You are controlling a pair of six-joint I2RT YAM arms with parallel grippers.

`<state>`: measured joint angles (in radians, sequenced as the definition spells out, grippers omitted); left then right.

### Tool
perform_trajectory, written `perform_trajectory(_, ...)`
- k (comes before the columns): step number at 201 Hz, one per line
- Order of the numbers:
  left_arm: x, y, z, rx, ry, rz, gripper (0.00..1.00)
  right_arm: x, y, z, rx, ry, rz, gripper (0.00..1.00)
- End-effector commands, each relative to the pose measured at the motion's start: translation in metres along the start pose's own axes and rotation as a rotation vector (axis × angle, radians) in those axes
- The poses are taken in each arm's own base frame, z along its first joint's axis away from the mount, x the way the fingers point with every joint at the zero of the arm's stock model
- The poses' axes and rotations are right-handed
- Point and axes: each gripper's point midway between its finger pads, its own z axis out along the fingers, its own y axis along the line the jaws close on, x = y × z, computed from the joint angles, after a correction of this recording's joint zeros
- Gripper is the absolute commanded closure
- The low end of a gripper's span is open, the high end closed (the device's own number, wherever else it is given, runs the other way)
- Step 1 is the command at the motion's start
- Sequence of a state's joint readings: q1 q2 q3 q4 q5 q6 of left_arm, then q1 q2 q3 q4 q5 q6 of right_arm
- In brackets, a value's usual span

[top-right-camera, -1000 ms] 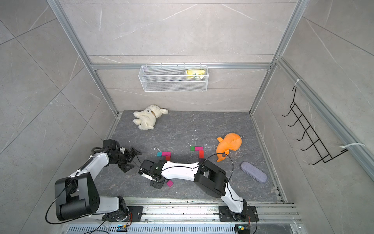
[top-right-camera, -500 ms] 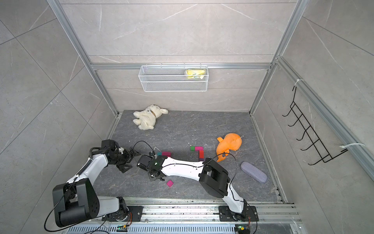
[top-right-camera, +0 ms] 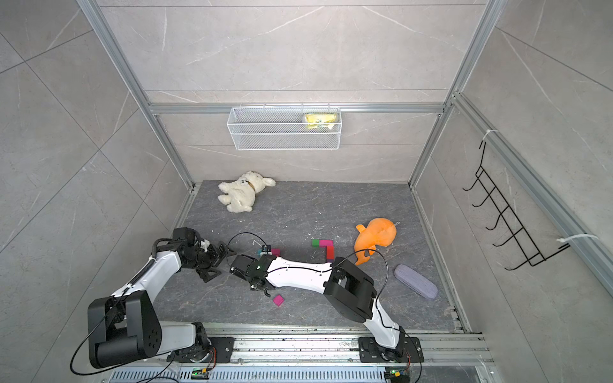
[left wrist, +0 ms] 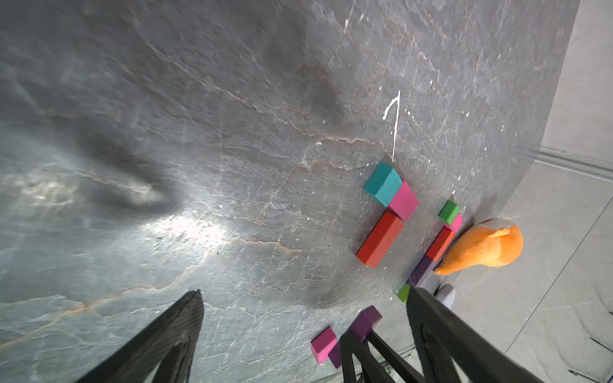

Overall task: Assemble the number 7 with building blocks
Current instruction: Place the building block at the center of the board.

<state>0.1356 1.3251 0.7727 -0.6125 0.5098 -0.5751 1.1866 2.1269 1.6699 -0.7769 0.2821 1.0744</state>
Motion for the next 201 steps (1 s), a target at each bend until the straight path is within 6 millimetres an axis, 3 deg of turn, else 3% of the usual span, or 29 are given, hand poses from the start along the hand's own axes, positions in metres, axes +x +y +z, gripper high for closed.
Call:
perform_trajectory(1, 0.003, -0.010, 0.000, 0.039, 0.017, 0.039, 0.00, -0.002, -0.008, 0.005, 0.048, -0.003, 0.045, 0.81)
perform_trajectory(76, 0.003, -0.012, 0.000, 0.052, 0.018, 0.043, 0.00, 0.002, -0.015, 0.023, 0.091, 0.045, 0.061, 0.78)
perform_trajectory(134, 0.002, -0.012, 0.001, 0.050, 0.021, 0.042, 0.00, 0.002, -0.017, 0.032, 0.112, 0.060, 0.062, 0.64)
perform_trajectory(176, 0.003, -0.011, 0.001, 0.045, 0.021, 0.041, 0.00, -0.010, -0.012, 0.017, 0.087, 0.025, 0.074, 0.48)
perform_trajectory(201, 0.002, -0.009, 0.001, 0.036, 0.018, 0.040, 0.00, -0.019, -0.010, 0.000, 0.062, -0.003, 0.075, 0.44)
